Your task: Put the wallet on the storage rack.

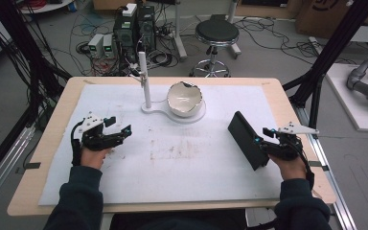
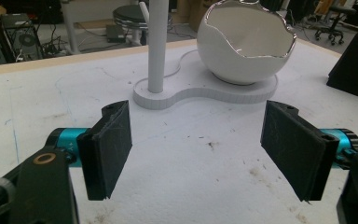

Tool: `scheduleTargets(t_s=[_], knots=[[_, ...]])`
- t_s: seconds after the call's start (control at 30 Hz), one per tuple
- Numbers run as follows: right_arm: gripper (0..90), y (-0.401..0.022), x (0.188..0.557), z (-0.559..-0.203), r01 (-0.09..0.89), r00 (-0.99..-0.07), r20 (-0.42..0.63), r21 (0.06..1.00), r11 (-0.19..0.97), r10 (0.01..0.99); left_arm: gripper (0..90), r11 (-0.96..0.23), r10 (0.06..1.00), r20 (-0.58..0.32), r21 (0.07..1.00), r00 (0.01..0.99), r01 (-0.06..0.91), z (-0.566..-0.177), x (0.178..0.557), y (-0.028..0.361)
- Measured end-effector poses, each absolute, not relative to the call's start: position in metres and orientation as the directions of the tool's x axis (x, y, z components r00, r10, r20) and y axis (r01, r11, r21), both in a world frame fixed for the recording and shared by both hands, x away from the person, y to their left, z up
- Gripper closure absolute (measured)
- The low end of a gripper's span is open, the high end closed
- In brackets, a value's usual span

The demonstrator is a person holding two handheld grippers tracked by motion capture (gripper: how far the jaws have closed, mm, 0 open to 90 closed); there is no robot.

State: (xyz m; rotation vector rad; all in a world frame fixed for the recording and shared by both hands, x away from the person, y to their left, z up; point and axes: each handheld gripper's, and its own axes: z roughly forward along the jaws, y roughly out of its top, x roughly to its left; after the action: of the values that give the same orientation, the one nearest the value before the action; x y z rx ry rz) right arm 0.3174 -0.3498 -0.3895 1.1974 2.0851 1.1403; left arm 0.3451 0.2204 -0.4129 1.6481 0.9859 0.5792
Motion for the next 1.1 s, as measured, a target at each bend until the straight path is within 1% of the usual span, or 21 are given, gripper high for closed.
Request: scheduleTargets(t_s=[0.07, 0.17, 0.4, 0.47, 0.5, 0.57, 0.67, 0.83, 0.93, 0.97, 1.0, 1.1], knots=[[49.6, -0.352, 0.311, -0.393, 0.471, -0.505, -0.023, 0.831, 0.298, 0.863, 24.6, -0.08, 0.836, -0.107, 0.947, 0.538, 0.313, -0.413, 0.345, 0.22], [49.2, -0.355, 0.305, -0.399, 0.481, -0.511, -0.027, 0.82, 0.311, 0.859, 24.6, -0.078, 0.837, -0.108, 0.947, 0.537, 0.312, -0.413, 0.345, 0.22], [41.3, -0.359, 0.296, -0.415, 0.474, -0.547, -0.01, 0.82, 0.32, 0.837, 24.7, -0.079, 0.836, -0.107, 0.947, 0.538, 0.312, -0.413, 0.345, 0.22], [40.3, -0.36, 0.297, -0.418, 0.474, -0.553, -0.009, 0.819, 0.323, 0.833, 24.7, -0.079, 0.835, -0.108, 0.947, 0.54, 0.312, -0.413, 0.345, 0.219], [40.9, -0.36, 0.298, -0.42, 0.481, -0.553, -0.007, 0.813, 0.327, 0.833, 24.7, -0.08, 0.835, -0.107, 0.947, 0.541, 0.311, -0.413, 0.345, 0.219], [41.5, -0.359, 0.3, -0.424, 0.484, -0.567, -0.037, 0.794, 0.369, 0.823, 24.7, -0.078, 0.836, -0.108, 0.947, 0.538, 0.312, -0.413, 0.345, 0.22], [42.8, -0.36, 0.303, -0.429, 0.506, -0.581, -0.027, 0.77, 0.388, 0.813, 24.7, -0.079, 0.836, -0.107, 0.947, 0.538, 0.312, -0.413, 0.345, 0.22], [50.0, -0.365, 0.305, -0.432, 0.522, -0.581, 0.011, 0.773, 0.361, 0.814, 24.7, -0.08, 0.834, -0.108, 0.947, 0.541, 0.313, -0.413, 0.345, 0.219], [63.1, -0.368, 0.304, -0.432, 0.512, -0.599, 0.016, 0.776, 0.368, 0.801, 24.7, -0.084, 0.834, -0.104, 0.947, 0.543, 0.311, -0.413, 0.345, 0.219], [69.0, -0.369, 0.303, -0.432, 0.505, -0.6, 0.009, 0.78, 0.37, 0.8, 24.7, -0.086, 0.834, -0.103, 0.946, 0.541, 0.312, -0.413, 0.345, 0.219], [72.0, -0.37, 0.302, -0.431, 0.5, -0.594, 0.0, 0.784, 0.369, 0.805, 24.7, -0.085, 0.834, -0.104, 0.947, 0.542, 0.311, -0.413, 0.345, 0.219], [73.4, -0.377, 0.301, -0.425, 0.479, -0.582, 0.033, 0.822, 0.309, 0.813, 24.7, -0.083, 0.834, -0.105, 0.946, 0.541, 0.312, -0.413, 0.345, 0.219]])
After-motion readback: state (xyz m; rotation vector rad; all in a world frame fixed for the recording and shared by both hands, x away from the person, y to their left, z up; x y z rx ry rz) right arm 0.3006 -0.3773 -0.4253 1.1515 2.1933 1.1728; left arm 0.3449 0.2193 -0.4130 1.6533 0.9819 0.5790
